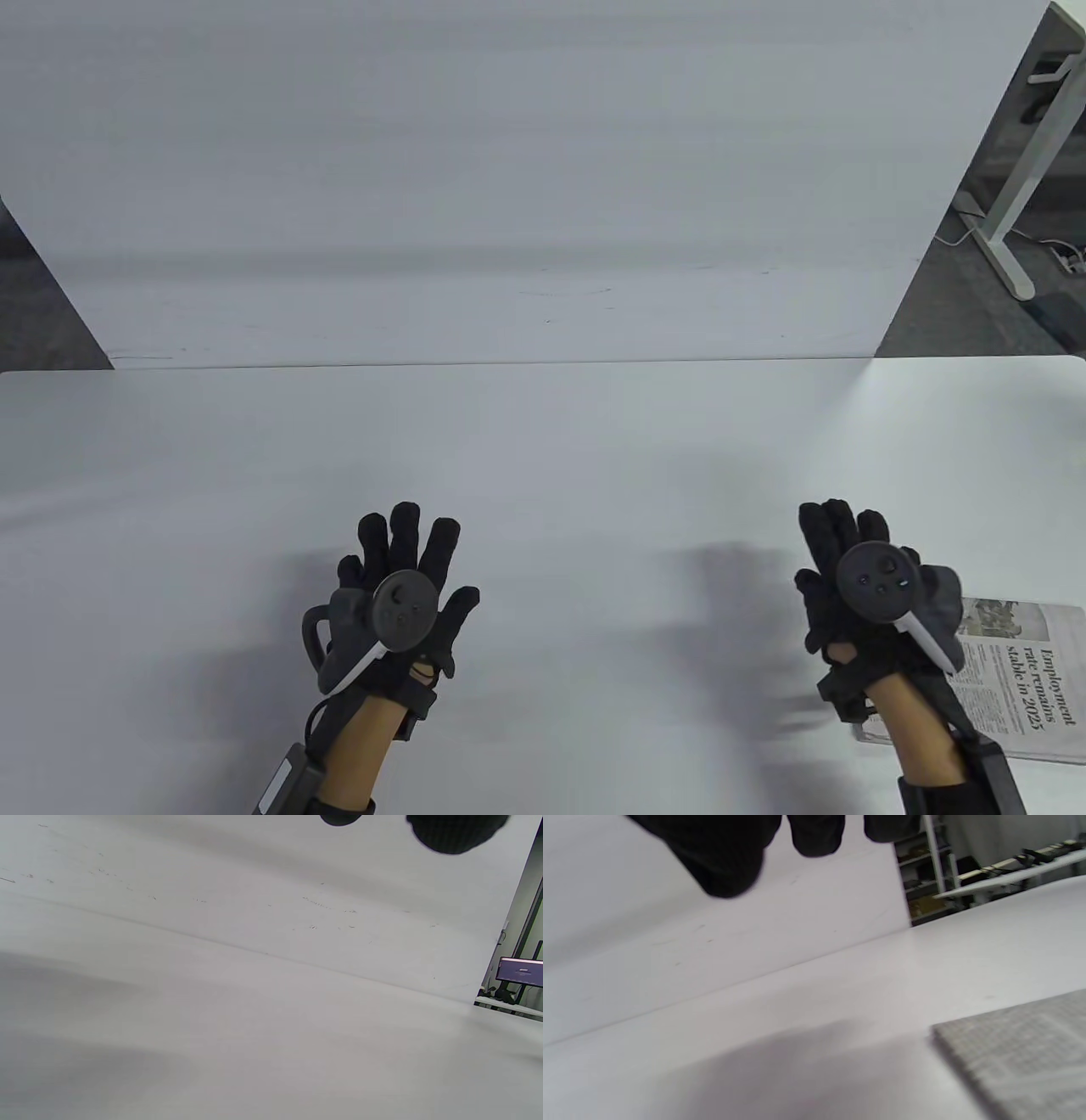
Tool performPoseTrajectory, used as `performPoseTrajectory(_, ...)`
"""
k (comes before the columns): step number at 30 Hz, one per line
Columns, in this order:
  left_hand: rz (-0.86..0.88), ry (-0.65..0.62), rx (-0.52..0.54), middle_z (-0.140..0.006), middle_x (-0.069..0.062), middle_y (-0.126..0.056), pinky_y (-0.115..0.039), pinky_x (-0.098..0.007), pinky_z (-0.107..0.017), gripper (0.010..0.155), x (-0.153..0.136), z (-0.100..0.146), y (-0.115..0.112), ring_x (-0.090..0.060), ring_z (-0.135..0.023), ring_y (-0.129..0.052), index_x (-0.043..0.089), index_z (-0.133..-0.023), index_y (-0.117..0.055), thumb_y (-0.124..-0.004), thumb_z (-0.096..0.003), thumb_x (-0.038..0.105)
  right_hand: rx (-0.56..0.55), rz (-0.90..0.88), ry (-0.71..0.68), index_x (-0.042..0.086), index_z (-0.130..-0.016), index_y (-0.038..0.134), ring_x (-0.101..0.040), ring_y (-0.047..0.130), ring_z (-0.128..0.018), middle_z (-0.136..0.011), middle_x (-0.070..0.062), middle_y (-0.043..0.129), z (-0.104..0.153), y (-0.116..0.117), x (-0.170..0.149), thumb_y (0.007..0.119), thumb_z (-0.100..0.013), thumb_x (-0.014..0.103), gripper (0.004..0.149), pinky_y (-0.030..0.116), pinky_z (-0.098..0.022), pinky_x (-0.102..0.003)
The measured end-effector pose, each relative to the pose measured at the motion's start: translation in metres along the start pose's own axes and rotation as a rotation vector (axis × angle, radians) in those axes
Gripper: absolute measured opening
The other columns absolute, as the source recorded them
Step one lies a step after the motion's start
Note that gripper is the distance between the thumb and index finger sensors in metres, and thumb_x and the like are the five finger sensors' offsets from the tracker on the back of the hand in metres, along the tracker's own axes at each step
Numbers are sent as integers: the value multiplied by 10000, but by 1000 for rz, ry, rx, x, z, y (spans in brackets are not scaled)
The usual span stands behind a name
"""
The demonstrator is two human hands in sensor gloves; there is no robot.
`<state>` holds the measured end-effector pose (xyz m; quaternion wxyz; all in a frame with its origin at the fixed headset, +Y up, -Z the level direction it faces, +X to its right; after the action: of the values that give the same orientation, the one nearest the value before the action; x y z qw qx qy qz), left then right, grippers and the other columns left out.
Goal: Unfold folded newspaper and lay flat
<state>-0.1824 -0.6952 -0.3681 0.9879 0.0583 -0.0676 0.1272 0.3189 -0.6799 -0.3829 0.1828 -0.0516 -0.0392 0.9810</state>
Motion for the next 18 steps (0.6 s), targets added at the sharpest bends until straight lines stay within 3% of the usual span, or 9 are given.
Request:
performPoseTrajectory(4, 0, -3, -10, -1193, -100, -135, -322, -756, -736, 740, 0, -1, -1, -523, -1107, -166, 383, -1104, -340, -670, -473, 583, 115, 123, 126, 227, -1019, 580, -580, 453, -1044, -1151, -140, 582, -20, -4, -42, 896, -386, 220, 707, 396, -658, -793)
performPoseTrajectory(11, 26, 38, -40, -1195, -102, -143, -299, -761, -738, 711, -13, -4, 0, -520, -1106, -152, 386, -1103, -369, -677, -482, 545, 361, 335, 249, 200, -1013, 579, -605, 468, -1023, -1147, -155, 532, -42, 20, -127, 921, -356, 162, 742, 420, -645, -789)
performPoseTrajectory(15, 12, 62, -77, -1193, -101, -135, -289, -762, -738, 714, -20, -6, -8, -517, -1100, -128, 384, -1104, -366, -678, -482, 545, 471, 354, 241, 126, -1028, 495, -603, 461, -1028, -1141, -195, 461, -39, 45, -152, 932, -358, 207, 804, 434, -654, -786)
performPoseTrajectory(16, 5, 62, -81, -1193, -101, -137, -291, -763, -737, 714, -20, -7, -9, -517, -1100, -128, 382, -1104, -367, -678, -482, 544, 458, 283, 224, 108, -1027, 479, -626, 482, -1007, -1129, -226, 446, -39, 44, -151, 932, -356, 181, 813, 462, -652, -774)
performPoseTrajectory(18, 0, 66, -87, -1193, -101, -138, -287, -762, -739, 711, -21, -9, -11, -516, -1100, -125, 383, -1103, -370, -678, -482, 543, 438, 342, 234, 131, -994, 538, -595, 436, -1036, -1142, -192, 460, -39, 43, -151, 947, -354, 195, 763, 446, -671, -767)
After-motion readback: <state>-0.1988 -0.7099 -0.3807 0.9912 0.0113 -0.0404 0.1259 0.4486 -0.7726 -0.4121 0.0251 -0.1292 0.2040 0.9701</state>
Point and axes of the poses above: the tracker on the back of each hand, its own x axis roughly to the thumb side, its own z axis roughly from the fingertips to the wrist, y = z × x, the point moved 5 cm from there along -z, roughly from the wrist to the fingertips
